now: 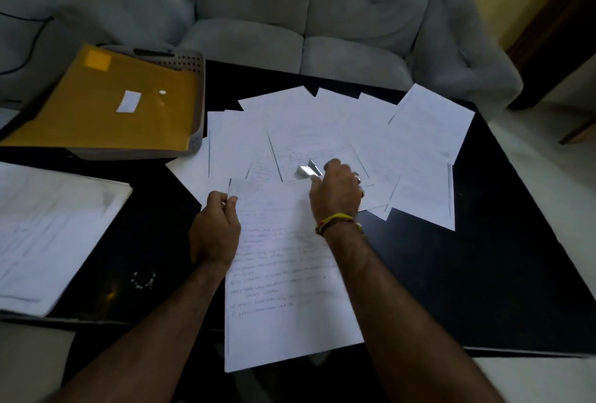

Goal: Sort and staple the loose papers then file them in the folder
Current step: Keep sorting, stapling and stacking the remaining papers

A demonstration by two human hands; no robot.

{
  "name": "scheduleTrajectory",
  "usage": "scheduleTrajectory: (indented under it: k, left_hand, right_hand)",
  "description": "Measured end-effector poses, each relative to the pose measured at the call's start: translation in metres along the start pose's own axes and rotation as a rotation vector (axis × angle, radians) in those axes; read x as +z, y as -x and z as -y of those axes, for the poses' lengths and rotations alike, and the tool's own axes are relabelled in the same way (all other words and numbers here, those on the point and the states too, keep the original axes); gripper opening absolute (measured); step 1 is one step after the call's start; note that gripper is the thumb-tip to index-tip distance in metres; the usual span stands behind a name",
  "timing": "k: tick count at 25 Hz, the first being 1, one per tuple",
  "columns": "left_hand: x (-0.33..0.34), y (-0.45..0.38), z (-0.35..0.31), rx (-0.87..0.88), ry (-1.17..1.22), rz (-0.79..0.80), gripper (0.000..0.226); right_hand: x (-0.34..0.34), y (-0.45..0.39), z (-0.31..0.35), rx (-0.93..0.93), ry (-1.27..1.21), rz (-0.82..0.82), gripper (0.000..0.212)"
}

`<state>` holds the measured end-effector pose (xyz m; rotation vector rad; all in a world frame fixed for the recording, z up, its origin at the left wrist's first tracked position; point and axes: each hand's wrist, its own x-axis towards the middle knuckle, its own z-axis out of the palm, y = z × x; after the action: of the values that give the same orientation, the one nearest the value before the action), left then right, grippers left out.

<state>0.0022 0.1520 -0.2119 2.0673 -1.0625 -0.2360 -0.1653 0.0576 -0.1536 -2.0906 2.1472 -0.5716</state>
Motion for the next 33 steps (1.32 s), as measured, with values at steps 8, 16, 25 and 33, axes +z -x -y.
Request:
scheduleTrajectory:
  k: [8, 16, 25, 33]
  left_hand:
    - [0.0, -0.002, 0.005, 0.023, 0.01, 0.021, 0.018]
    - [0.0, -0.001, 0.001, 0.029, 0.007, 0.046, 0.023]
    - [-0.005, 0.001, -0.003, 0.076, 0.029, 0.046, 0.022]
    - [-0.008, 0.003, -0.002, 0.079, 0.069, 0.045, 0.039]
  right_hand:
    - [0.032, -0.061, -0.001, -0.037, -0.032, 0.331, 0.033]
    - [0.004, -0.042, 0.031, -0.511, -0.596, 0.22, 0.026]
    - [0.021, -0.018, 0.049, -0.93, -0.052, 0.414, 0.048]
    - [0.01, -0.026, 0.075, -1.209, 0.173, 0.444, 0.041]
